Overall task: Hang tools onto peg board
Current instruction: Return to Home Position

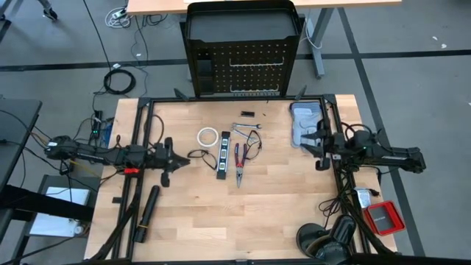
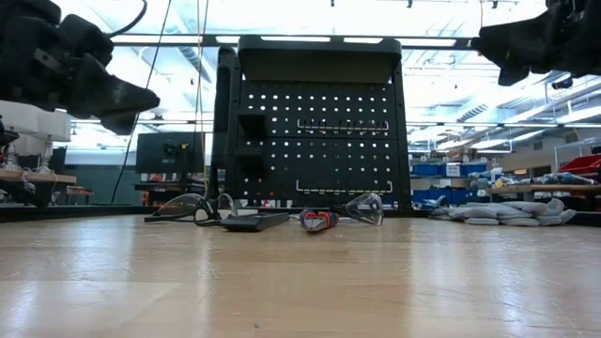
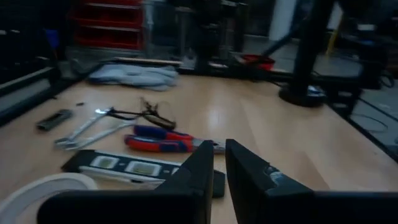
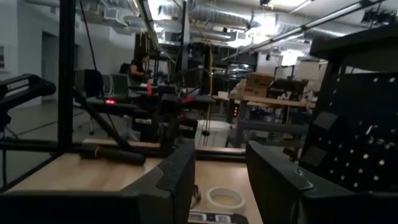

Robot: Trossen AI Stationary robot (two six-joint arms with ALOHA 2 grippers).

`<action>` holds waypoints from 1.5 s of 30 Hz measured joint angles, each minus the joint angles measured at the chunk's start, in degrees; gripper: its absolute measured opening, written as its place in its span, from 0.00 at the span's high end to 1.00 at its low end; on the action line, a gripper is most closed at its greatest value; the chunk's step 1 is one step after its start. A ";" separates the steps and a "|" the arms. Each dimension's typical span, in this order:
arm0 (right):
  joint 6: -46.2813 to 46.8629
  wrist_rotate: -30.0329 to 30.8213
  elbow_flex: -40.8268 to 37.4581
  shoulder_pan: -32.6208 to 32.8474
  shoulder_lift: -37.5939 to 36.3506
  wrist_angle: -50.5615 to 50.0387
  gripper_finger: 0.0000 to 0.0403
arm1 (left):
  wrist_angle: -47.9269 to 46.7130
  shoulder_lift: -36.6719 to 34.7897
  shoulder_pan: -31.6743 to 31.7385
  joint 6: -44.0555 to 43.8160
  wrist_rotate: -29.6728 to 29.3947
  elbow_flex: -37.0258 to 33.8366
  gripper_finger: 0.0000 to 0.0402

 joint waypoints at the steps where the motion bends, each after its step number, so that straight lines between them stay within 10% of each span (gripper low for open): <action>1: -0.02 -0.14 -0.30 0.00 0.00 -0.04 0.63 | -0.22 0.00 -0.04 0.13 0.78 0.00 0.88; 45: 10.50 -2.87 -4.99 0.00 0.55 -1.16 0.62 | -9.14 0.15 -1.37 -1.98 3.54 -0.04 0.97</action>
